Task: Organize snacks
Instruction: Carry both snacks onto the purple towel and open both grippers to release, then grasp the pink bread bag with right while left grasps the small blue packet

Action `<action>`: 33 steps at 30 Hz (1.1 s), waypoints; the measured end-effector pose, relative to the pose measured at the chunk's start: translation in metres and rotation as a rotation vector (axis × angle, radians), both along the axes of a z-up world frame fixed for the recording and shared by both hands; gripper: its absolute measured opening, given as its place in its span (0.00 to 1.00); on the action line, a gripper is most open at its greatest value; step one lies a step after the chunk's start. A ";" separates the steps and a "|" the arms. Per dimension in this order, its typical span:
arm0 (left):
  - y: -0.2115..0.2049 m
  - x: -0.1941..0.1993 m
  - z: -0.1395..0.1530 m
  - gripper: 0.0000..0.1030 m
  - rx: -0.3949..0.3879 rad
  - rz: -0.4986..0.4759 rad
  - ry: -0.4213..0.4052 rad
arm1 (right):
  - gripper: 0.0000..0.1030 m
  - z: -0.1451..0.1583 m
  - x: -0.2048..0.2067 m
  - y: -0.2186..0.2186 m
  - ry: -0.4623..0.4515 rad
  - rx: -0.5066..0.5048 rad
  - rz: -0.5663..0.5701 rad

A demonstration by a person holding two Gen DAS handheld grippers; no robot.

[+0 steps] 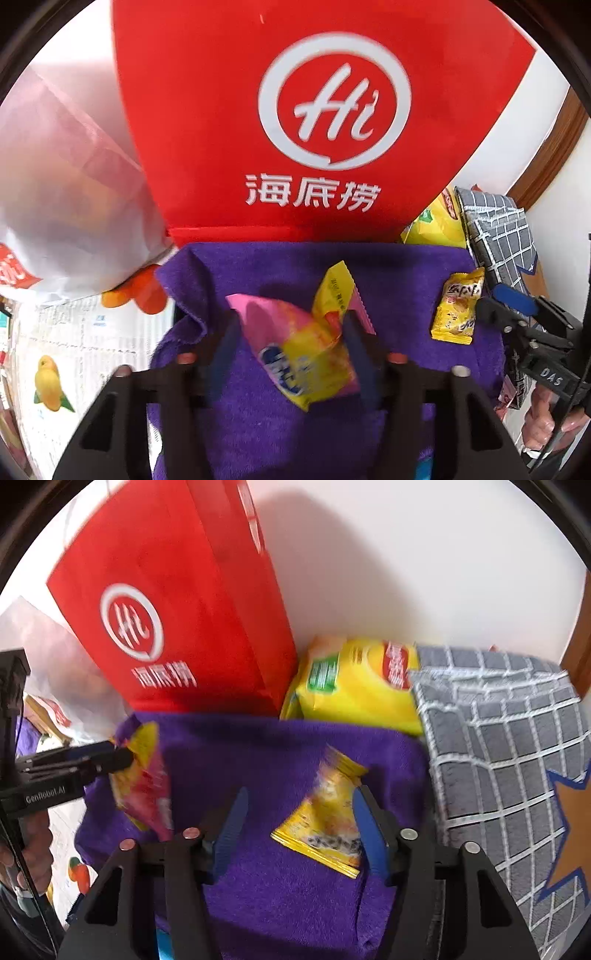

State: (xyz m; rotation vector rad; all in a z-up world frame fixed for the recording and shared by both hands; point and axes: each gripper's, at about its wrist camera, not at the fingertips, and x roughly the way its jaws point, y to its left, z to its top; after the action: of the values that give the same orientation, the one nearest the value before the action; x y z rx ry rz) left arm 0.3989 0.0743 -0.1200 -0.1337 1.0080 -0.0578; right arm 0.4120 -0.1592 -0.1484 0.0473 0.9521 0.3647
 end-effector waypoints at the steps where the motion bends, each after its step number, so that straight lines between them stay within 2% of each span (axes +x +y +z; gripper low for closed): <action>1: 0.001 -0.003 0.004 0.60 0.010 0.005 -0.009 | 0.62 0.006 -0.004 -0.002 -0.016 -0.001 -0.007; 2: 0.001 -0.009 0.009 0.60 0.023 0.010 -0.019 | 0.67 0.013 -0.009 -0.003 -0.028 -0.001 -0.015; 4: 0.003 -0.015 0.016 0.61 0.030 0.014 -0.027 | 0.70 0.023 -0.018 -0.009 -0.059 0.011 -0.037; 6: 0.006 -0.026 0.023 0.61 0.038 0.024 -0.034 | 0.81 0.030 -0.027 -0.015 -0.070 0.013 -0.058; 10: 0.008 -0.050 0.037 0.61 0.048 0.051 -0.065 | 0.84 0.042 -0.051 -0.029 -0.089 -0.023 -0.121; 12: 0.011 -0.065 0.041 0.61 0.045 0.061 -0.069 | 0.89 0.046 -0.062 -0.035 -0.086 -0.051 -0.154; 15: 0.013 -0.086 0.045 0.61 0.036 0.069 -0.080 | 0.89 0.051 -0.083 -0.045 -0.089 -0.075 -0.201; 19: 0.015 -0.112 0.048 0.61 0.035 0.074 -0.092 | 0.89 0.055 -0.115 -0.059 -0.111 -0.061 -0.197; 23: 0.022 -0.141 0.049 0.61 0.009 0.076 -0.102 | 0.89 0.049 -0.143 -0.068 -0.145 -0.074 -0.196; 25: 0.023 -0.153 0.048 0.61 0.015 0.084 -0.102 | 0.88 0.041 -0.153 -0.071 -0.131 -0.070 -0.182; 26: 0.024 -0.158 0.046 0.61 0.020 0.088 -0.100 | 0.87 0.037 -0.156 -0.071 -0.121 -0.073 -0.181; 29: 0.027 -0.170 0.040 0.61 0.020 0.095 -0.094 | 0.73 0.021 -0.165 -0.075 -0.077 -0.083 -0.199; 33: 0.034 -0.184 0.029 0.61 0.003 0.114 -0.077 | 0.64 0.003 -0.182 -0.083 -0.013 0.012 -0.167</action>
State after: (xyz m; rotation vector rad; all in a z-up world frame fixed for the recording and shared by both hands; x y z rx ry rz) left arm 0.2146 0.1087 -0.0907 -0.1846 0.9222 0.0427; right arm 0.2299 -0.2427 -0.1451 0.1349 0.9262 0.2163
